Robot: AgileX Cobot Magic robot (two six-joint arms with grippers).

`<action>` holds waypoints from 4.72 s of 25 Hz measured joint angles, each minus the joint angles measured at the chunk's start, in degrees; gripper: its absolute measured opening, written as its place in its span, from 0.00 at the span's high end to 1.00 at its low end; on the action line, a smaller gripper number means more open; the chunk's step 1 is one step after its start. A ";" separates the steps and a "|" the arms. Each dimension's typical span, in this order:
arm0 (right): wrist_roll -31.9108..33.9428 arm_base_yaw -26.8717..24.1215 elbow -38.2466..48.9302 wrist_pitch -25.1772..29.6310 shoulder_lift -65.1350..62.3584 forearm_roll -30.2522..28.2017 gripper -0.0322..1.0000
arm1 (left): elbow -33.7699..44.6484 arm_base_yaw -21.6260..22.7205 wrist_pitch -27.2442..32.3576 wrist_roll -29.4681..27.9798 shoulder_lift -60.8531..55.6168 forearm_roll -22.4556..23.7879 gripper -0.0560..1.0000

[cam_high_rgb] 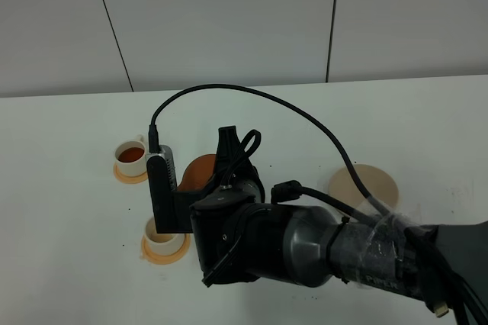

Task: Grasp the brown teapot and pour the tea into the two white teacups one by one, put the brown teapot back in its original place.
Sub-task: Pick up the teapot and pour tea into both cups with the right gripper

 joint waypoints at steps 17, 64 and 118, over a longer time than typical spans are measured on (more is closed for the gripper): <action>0.16 2.08 0.00 0.40 0.00 -0.36 0.88 | 0.00 0.00 0.00 0.00 0.00 0.00 0.73; 0.79 5.09 0.00 5.61 3.47 -8.77 0.88 | 0.00 0.00 0.00 0.00 0.00 0.00 0.73; 0.64 5.13 0.00 10.70 3.52 -12.16 0.88 | 0.00 0.00 0.00 -0.01 0.00 0.00 0.73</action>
